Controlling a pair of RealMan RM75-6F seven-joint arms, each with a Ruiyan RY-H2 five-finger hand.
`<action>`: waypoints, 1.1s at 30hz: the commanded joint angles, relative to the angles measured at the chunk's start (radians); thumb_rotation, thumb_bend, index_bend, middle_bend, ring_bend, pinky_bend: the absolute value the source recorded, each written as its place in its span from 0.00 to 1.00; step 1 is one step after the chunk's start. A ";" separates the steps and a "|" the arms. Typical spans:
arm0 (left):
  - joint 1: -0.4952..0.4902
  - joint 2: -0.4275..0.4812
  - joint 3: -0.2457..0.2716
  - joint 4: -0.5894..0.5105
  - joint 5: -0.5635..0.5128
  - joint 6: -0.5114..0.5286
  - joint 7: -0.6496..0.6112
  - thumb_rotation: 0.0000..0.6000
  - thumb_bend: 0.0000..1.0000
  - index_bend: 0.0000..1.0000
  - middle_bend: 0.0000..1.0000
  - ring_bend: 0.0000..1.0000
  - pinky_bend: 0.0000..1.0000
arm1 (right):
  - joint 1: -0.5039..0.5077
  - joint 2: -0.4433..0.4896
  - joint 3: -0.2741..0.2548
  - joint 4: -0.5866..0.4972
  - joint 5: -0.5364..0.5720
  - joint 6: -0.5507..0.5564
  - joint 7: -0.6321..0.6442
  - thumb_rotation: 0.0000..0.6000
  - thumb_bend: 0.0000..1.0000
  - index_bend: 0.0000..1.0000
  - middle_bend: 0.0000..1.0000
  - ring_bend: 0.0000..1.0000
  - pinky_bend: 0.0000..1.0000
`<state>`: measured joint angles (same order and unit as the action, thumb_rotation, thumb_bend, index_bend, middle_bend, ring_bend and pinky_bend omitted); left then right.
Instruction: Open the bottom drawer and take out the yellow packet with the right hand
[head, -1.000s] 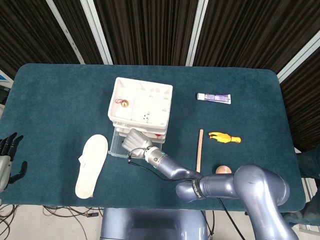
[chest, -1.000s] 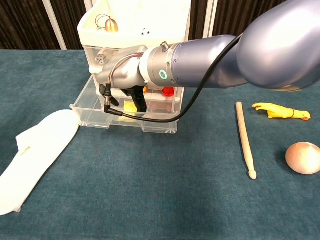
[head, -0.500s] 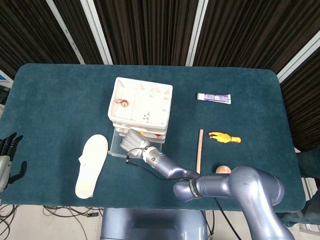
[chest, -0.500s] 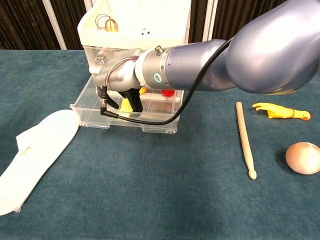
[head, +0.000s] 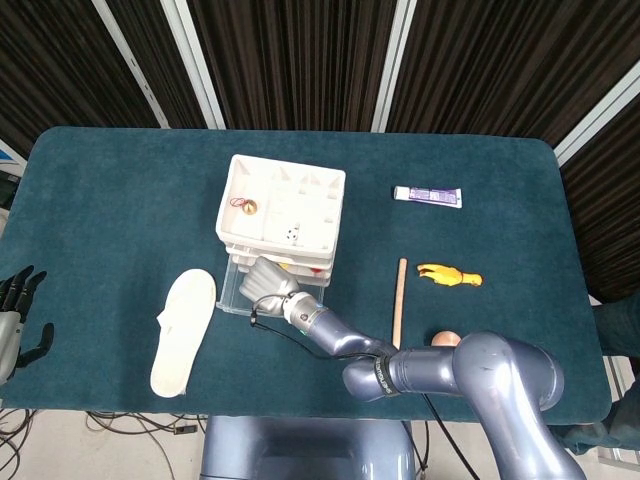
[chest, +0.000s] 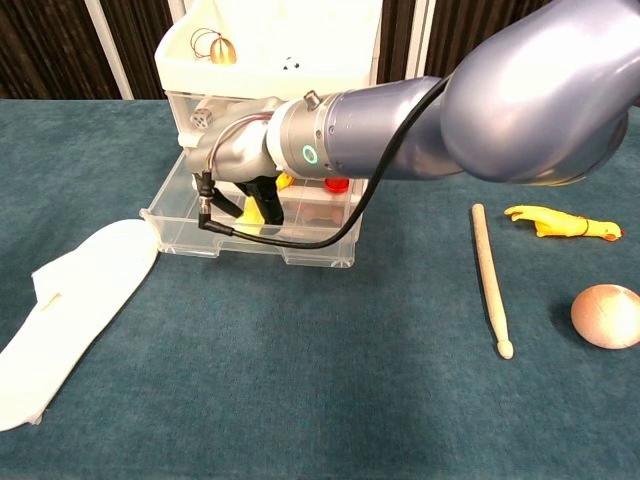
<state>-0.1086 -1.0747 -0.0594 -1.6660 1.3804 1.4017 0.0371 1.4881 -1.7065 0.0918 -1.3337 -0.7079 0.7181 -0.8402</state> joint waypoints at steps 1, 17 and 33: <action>0.000 0.000 0.000 0.000 0.000 0.000 -0.001 1.00 0.46 0.05 0.00 0.00 0.07 | -0.001 0.002 0.003 -0.007 -0.002 0.005 0.005 1.00 0.32 0.55 1.00 1.00 1.00; 0.000 0.000 0.000 -0.001 -0.003 -0.001 0.003 1.00 0.46 0.05 0.00 0.00 0.10 | -0.031 0.103 0.046 -0.158 -0.030 0.078 0.055 1.00 0.29 0.55 1.00 1.00 1.00; 0.003 -0.003 0.000 -0.003 -0.005 0.005 0.021 1.00 0.46 0.05 0.00 0.00 0.10 | -0.182 0.476 0.050 -0.542 -0.121 0.251 0.110 1.00 0.39 0.58 1.00 1.00 1.00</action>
<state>-0.1063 -1.0774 -0.0590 -1.6689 1.3758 1.4061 0.0573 1.3607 -1.3257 0.1518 -1.7910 -0.7944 0.9137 -0.7465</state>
